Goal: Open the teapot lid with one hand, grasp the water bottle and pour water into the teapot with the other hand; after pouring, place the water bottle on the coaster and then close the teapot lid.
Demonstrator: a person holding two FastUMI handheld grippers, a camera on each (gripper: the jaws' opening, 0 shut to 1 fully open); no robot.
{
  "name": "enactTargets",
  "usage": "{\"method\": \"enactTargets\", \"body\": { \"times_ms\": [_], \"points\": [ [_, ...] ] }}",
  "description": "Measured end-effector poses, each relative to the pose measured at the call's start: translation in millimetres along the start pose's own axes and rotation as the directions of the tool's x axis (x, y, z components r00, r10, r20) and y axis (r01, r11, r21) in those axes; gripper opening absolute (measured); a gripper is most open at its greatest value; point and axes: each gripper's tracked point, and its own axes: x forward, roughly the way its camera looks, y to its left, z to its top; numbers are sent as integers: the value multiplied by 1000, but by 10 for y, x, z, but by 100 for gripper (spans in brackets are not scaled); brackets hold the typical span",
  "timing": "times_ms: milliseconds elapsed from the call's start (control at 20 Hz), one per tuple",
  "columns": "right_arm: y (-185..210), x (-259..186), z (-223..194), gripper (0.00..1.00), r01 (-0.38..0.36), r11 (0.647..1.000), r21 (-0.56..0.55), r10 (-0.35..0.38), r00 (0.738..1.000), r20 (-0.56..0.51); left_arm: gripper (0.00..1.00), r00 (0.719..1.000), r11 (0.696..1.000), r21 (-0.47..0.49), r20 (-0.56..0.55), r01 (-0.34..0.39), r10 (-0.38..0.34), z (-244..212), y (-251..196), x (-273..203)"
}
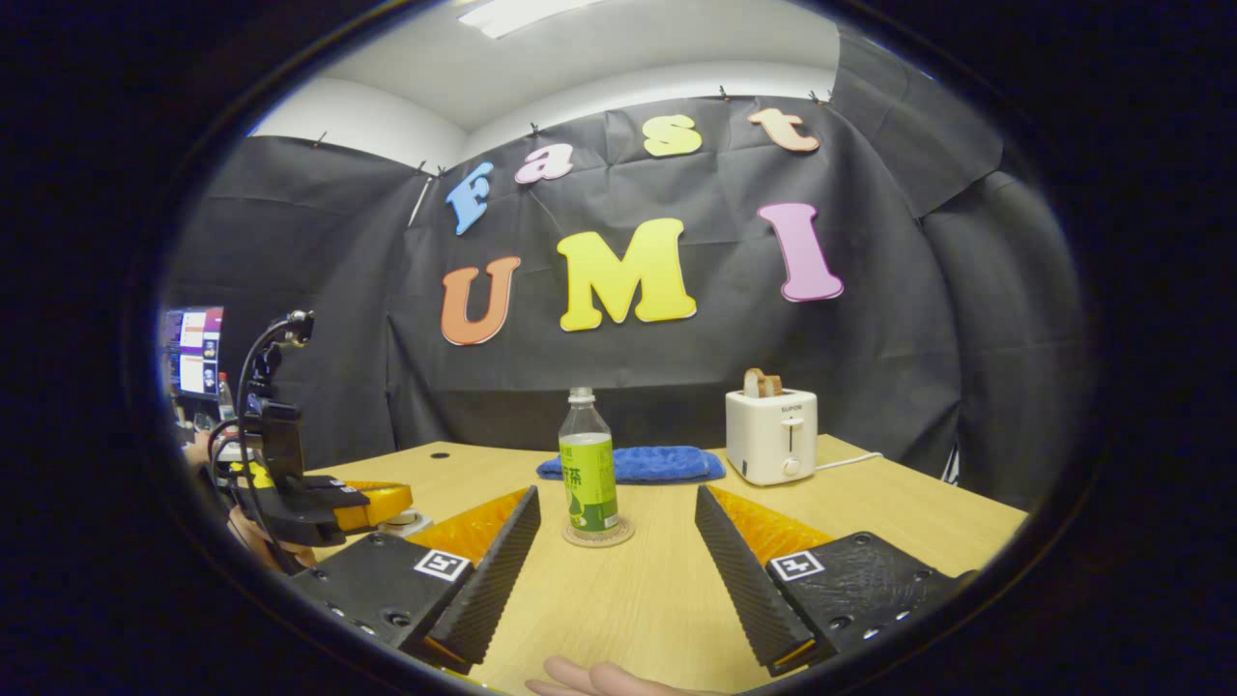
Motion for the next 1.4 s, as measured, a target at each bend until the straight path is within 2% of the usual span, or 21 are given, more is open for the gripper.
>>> {"method": "enactTargets", "body": {
  "times_ms": [200, 450, 550, 650, 700, 800, 900, 1050, 1100, 1150, 1250, 1300, 1400],
  "points": [
    [7, 16, -53, 97, -6, 1000, 11, 6, 1000, -16, 5, 1000, 998, 58, 12, -20, 19, -15, -19, 29],
    [7, 32, -91, 96, 0, 1000, 7, 1, 999, -32, 6, 1000, 999, -36, 9, -20, 20, -37, -118, 91],
    [11, 27, -112, 98, 3, 1000, 6, -3, 999, -39, 8, 1000, 1000, -28, 5, -7, 7, -20, -189, 69],
    [7, 12, -139, 98, 10, 1000, 8, -10, 999, -52, 20, 999, 999, -25, -8, 31, -31, -29, -299, 40],
    [-7, 8, -152, 98, 16, 1000, 9, -16, 998, -59, 46, 999, 999, -24, -17, 40, -40, -22, -318, -3],
    [-31, -2, -148, 98, 37, 999, 10, -37, 997, -67, 72, 999, 999, -5, -16, 32, -32, 18, -317, -78],
    [-23, -38, -103, 98, 50, 999, 5, -49, 996, -68, 80, 1000, 1000, 4, -7, 24, -24, 104, -297, -153],
    [59, -87, 20, 96, 59, 998, -25, -60, 996, -58, 91, 1000, 999, -31, 13, 11, -11, 314, -212, -344],
    [89, -118, 60, 92, 63, 997, -43, -66, 996, -54, 92, 1000, 999, -49, 22, 14, -13, 393, -183, -429],
    [141, -143, 131, 96, 62, 996, -56, -65, 997, -41, 93, 999, 998, -64, 32, 22, -20, 470, -167, -509],
    [237, -190, 222, 96, 69, 995, -77, -72, 997, -35, 94, 999, 996, -85, 45, 7, -3, 617, -59, -688],
    [290, -210, 242, 96, 72, 994, -84, -76, 996, -42, 98, 999, 996, -90, 46, -3, 7, 677, -1, -782],
    [357, -263, 275, 96, 98, 990, -100, -105, 992, -66, 98, 998, 996, -91, 66, -10, 16, 803, 81, -978]
  ]
}}
